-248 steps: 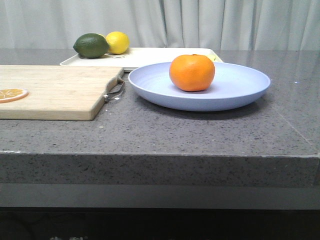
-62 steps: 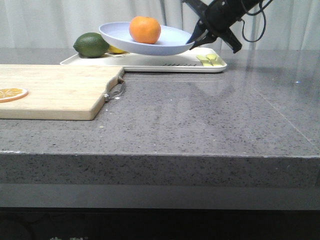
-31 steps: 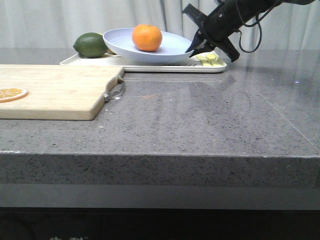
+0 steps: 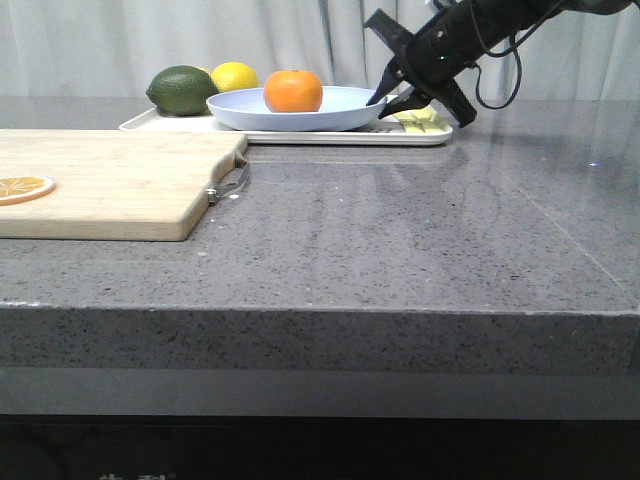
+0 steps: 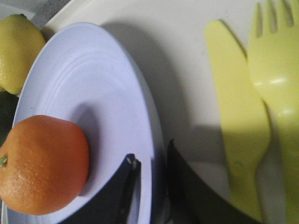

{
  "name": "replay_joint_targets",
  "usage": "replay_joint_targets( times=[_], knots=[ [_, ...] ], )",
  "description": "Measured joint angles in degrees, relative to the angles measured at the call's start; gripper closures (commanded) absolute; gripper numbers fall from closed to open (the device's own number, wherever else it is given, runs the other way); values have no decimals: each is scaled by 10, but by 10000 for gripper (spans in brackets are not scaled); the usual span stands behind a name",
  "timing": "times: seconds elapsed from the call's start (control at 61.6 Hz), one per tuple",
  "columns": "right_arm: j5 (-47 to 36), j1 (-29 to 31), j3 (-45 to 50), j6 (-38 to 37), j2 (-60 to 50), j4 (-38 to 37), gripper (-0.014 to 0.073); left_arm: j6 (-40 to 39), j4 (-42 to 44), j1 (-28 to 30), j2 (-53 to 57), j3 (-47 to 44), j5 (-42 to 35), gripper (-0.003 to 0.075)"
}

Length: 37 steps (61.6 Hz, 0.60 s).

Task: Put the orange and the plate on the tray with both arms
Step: 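Lower the plate onto the tray, open the right gripper and raise it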

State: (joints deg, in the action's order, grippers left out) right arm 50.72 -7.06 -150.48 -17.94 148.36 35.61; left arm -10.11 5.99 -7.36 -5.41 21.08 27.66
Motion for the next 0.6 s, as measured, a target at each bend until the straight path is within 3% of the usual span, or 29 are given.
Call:
replay_joint_targets(
  times=[0.146,0.227,0.292,0.487,0.601],
  knots=[
    [-1,3,0,0,-2,4,276,0,0,0,0,0,0,738],
    [8,9,0,0,-12,4,292,0,0,0,0,0,0,738],
    [19,15,0,0,-26,4,350,0,0,0,0,0,0,738],
    [84,27,-3,21,-99,-39,647,0,0,0,0,0,0,738],
    [149,28,-6,44,-144,-101,664,0,0,0,0,0,0,738]
  ],
)
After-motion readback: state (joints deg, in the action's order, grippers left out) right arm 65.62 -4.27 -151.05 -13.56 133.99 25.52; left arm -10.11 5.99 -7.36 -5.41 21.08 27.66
